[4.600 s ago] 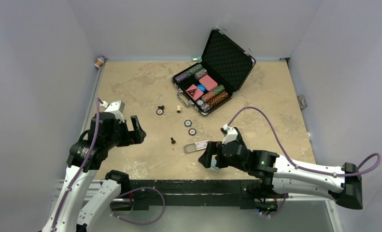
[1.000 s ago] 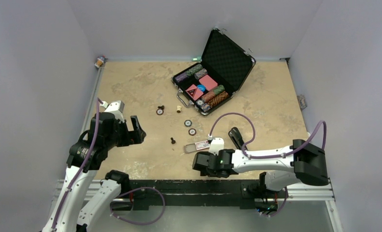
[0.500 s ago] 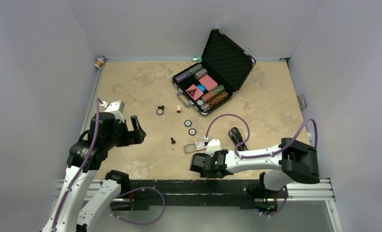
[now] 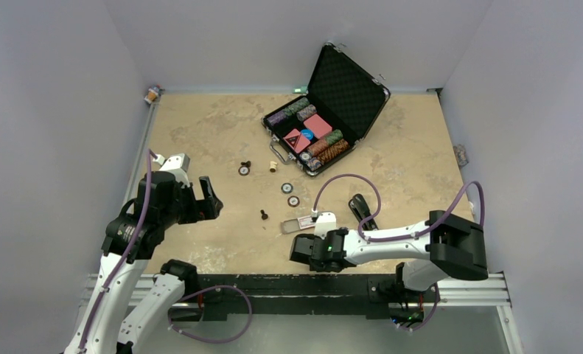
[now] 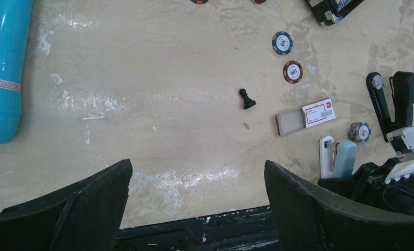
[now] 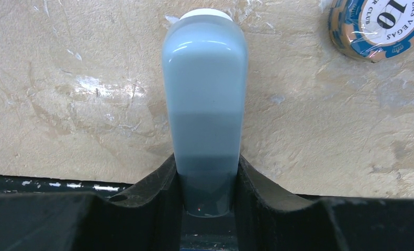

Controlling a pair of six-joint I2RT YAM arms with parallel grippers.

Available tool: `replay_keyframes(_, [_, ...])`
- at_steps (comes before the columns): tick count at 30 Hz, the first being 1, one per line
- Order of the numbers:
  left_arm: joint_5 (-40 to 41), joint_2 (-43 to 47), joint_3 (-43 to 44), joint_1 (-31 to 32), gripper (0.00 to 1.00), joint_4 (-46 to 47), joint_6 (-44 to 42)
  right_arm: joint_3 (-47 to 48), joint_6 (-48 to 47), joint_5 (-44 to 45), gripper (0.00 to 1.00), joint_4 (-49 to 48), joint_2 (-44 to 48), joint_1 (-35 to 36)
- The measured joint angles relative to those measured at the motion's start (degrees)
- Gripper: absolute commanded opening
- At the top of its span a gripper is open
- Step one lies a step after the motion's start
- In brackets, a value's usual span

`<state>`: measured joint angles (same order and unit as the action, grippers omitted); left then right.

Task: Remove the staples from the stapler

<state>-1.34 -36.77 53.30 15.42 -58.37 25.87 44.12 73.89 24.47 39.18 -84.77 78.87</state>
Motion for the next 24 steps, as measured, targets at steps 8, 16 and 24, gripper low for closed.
replay_keyframes(8, [0.07, 1.95, 0.0, 0.0, 1.0, 0.04, 0.0, 2.21, -1.07, 0.07, 0.0, 1.44, 1.88, 0.07])
replay_keyframes(16, [-0.07, 7.98, 0.0, -0.02, 1.0, 0.31, 0.0, 8.48, -6.58, -0.04, 0.0, -4.04, 11.37, 0.26])
replay_keyframes(24, [-1.81, 12.2, -0.2, -0.02, 1.0, 2.1, 0.0, 9.33, -11.87, -2.34, 0.0, -14.56, 11.67, 0.26])
